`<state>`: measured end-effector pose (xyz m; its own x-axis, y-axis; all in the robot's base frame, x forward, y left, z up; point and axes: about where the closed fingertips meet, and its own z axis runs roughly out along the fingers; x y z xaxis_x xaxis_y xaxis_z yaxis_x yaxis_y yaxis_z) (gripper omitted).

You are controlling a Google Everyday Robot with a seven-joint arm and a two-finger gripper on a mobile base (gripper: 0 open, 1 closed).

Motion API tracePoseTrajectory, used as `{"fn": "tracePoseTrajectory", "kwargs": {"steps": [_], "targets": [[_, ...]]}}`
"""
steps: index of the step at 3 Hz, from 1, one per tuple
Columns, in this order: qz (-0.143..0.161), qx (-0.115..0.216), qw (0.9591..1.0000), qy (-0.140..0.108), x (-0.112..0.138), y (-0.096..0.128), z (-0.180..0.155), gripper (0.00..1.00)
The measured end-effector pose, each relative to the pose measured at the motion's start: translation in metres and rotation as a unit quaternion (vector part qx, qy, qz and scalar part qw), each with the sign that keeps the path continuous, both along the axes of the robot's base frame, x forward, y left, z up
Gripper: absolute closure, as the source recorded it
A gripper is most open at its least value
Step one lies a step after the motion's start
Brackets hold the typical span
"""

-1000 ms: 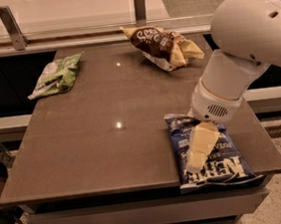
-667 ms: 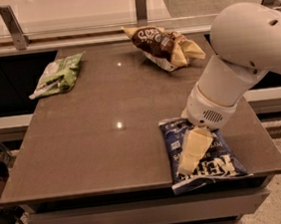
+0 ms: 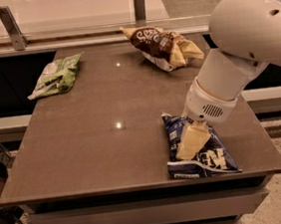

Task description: Move blue chip bag near green jalapeno chip bag

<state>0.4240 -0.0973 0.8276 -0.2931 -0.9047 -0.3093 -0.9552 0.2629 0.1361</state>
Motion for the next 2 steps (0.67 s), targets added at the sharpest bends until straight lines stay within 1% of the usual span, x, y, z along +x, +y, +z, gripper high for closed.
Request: {"fn": "tracePoseTrajectory", "kwargs": {"steps": [1,2], "targets": [[0.000,0.000,1.0000,0.000,0.0000,0.0000,0.0006,1.00],[0.000,0.000,1.0000,0.000,0.0000,0.0000,0.0006,1.00]]}}
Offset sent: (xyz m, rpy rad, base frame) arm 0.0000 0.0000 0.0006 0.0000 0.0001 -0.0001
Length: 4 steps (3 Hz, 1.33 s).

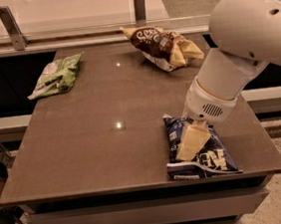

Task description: Move blue chip bag near green jalapeno chip bag

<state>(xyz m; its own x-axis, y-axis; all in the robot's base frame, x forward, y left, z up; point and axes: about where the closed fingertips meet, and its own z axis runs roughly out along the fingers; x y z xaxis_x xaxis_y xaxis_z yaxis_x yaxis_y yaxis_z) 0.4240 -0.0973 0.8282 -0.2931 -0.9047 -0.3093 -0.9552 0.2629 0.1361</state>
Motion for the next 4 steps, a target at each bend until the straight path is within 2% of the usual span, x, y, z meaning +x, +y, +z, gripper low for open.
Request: {"fn": "tracePoseTrajectory", "kwargs": {"steps": [1,2,3,4], "targets": [[0.001,-0.017,0.9995,-0.026,0.016,0.004,0.030,1.00],[-0.001,-0.036,0.9973,-0.064,0.038,0.011,0.076,1.00],[0.006,-0.027,0.9941,-0.105,0.055,0.024,0.110,1.00],[0.032,0.011,0.9880,-0.151,0.075,0.047,0.132,1.00]]}}
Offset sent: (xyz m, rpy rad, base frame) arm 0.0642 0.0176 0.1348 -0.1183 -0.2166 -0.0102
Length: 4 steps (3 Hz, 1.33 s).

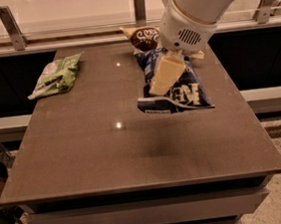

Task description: Move blue chip bag near green jalapeno chip bag

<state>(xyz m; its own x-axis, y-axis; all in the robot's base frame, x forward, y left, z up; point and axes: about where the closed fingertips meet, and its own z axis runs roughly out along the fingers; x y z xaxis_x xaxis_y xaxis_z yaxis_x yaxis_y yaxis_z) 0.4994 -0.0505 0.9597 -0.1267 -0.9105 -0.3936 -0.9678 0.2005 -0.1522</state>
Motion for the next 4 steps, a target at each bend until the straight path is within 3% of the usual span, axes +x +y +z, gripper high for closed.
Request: {"fn": "tracePoseTrajectory", "kwargs": {"steps": [1,2,3,4], "targets": [[0.051,0.052,0.9962,-0.047,0.033,0.035,0.017,1.00],[0.099,0.092,0.9870,-0.087,0.067,0.082,0.024,1.00],[0.130,0.110,0.9787,-0.114,0.097,0.129,0.019,1.00],[0.141,0.118,0.9734,-0.137,0.116,0.167,0.011,1.00]]}}
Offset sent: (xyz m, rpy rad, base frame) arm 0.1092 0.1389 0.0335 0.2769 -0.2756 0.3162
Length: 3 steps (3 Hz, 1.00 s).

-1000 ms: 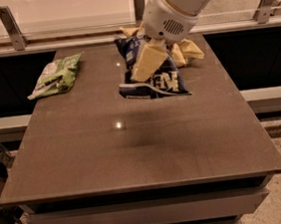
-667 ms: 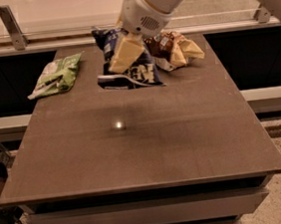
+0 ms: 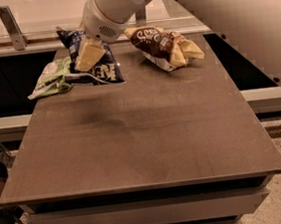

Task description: Move blue chip bag near green jalapeno chip bag

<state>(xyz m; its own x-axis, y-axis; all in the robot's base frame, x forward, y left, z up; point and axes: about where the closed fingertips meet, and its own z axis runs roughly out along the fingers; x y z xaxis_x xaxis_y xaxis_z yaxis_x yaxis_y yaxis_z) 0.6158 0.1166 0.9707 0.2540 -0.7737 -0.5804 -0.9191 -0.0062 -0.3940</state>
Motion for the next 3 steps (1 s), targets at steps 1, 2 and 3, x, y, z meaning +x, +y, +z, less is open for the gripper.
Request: {"fn": "tracePoseTrajectory", "kwargs": {"steps": [1,2,3], "targets": [[-0.002,0.014,0.9996,-0.024,0.011,0.026,-0.002,1.00],[0.004,0.022,0.9988,-0.043,0.016,0.047,-0.001,1.00],[0.004,0.022,0.9988,-0.044,0.016,0.047,-0.001,1.00]]}}
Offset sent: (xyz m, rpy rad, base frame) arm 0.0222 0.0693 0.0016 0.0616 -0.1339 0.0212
